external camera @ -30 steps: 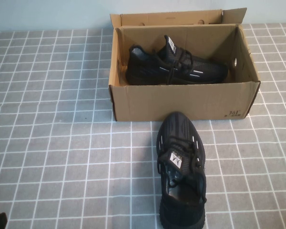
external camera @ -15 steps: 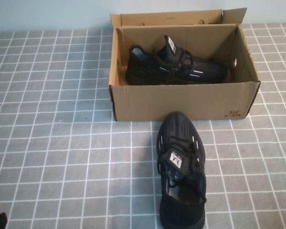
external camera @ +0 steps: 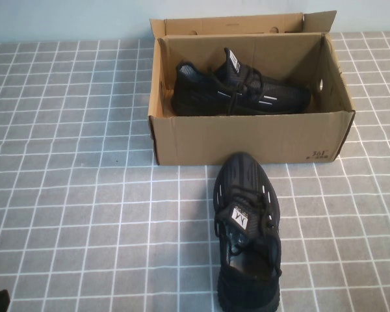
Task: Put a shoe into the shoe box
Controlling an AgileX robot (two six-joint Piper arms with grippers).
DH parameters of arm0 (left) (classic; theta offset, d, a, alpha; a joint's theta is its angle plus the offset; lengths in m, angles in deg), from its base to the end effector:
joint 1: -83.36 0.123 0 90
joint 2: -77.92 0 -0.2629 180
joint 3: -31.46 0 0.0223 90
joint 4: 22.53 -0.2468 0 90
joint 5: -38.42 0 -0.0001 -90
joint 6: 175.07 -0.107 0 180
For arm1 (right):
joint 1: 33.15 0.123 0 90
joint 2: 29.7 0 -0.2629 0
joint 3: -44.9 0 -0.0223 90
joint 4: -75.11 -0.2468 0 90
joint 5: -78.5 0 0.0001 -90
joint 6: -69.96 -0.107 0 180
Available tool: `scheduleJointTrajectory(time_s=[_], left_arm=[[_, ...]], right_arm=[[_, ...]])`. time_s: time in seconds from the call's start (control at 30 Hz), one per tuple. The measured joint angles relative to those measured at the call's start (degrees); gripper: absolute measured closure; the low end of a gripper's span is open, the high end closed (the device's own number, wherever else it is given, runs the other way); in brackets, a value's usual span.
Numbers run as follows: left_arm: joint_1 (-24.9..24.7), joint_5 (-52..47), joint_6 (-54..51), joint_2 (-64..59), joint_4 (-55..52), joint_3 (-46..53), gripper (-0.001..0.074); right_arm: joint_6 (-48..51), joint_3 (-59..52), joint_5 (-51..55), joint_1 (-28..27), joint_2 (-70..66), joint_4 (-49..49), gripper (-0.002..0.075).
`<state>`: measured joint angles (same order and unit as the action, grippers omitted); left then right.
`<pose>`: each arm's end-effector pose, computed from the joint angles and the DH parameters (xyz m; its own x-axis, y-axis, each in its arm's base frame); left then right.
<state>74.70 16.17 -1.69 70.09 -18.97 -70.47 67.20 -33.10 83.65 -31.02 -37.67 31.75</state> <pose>0.0844 -0.0154 0.1654 -0.2968 0.1038 -0.9493 0.1902 0.9806 0.0478 0.0907 0.0100 0.1995 -0.0676 0.7160 -0.6948 -0.0721 0.6911 0.7192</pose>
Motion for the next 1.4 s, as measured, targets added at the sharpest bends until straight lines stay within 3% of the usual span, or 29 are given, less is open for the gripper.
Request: scheduleJointTrajectory(time_s=[0.17,0.3,0.5,0.87,1.03,1.3,1.4], left_arm=[[0.0,0.0,0.0,0.0,0.0,0.0,0.0735],[0.0,0.0,0.0,0.0,0.0,0.0,0.0736],[0.0,0.0,0.0,0.0,0.0,0.0,0.0736],[0.0,0.0,0.0,0.0,0.0,0.0,0.0736],[0.0,0.0,0.0,0.0,0.0,0.0,0.0736],[0.0,0.0,0.0,0.0,0.0,0.0,0.0736],[0.0,0.0,0.0,0.0,0.0,0.0,0.0736]], right_arm=[[0.7,1.6,8.8,0.0,0.0,-4.2,0.0742],[1.2,9.8,19.8,0.0,-3.2,-2.4,0.0742],[6.3,24.3,37.8,0.0,-21.3,6.8,0.0742],[21.1,49.7,51.4,0.7,-56.8,11.2,0.0742],[21.9,60.5,51.6,8.4,-68.0,14.4,0.0742],[27.2,72.3,55.1,31.3,-82.8,24.2,0.0741],[30.8,73.6,56.1,37.3,-87.3,28.2,0.0703]])
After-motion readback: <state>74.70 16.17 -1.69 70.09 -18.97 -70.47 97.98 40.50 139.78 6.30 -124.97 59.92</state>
